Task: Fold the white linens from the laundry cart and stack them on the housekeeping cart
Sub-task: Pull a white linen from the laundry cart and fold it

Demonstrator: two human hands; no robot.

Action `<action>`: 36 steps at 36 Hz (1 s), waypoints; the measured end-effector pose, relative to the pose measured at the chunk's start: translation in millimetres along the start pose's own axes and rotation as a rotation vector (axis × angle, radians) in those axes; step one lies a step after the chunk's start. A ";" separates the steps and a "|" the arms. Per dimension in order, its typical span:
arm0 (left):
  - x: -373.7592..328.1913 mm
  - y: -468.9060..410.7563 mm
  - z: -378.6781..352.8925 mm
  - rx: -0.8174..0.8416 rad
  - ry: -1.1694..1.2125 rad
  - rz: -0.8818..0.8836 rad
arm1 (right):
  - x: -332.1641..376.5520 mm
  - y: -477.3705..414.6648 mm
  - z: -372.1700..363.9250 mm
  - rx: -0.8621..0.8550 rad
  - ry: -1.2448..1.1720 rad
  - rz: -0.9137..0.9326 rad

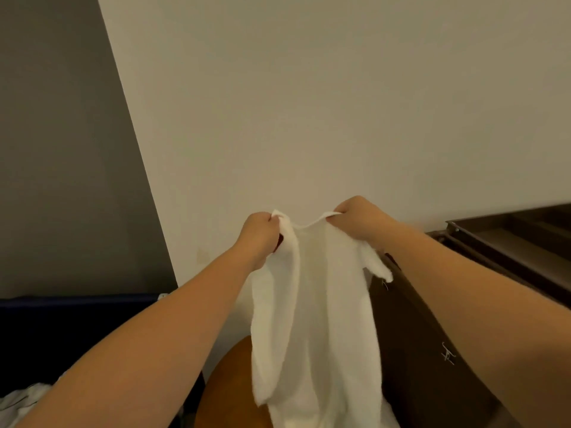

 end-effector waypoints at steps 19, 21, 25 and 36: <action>-3.0 20.3 -29.8 0.296 0.207 0.057 | -7.0 0.4 -14.7 -0.148 -0.144 -0.045; -2.9 18.7 -33.2 0.277 0.250 0.027 | -1.3 1.5 -15.1 -0.075 -0.101 -0.027; 1.4 11.4 -40.3 0.242 0.358 0.006 | 4.1 5.9 -26.7 0.060 0.007 0.069; -10.7 -0.8 -41.2 0.203 0.480 -0.012 | -23.8 10.0 -40.7 0.097 -0.084 0.231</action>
Point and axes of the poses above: each hand's wrist, its own y-axis away from the middle knuckle, its own z-axis out of the back of the hand, x = y × z, the point moved 1 cm from there along -y, towards the middle knuckle, and after that the axes turned 11 degrees about x, right-handed, at the moved point
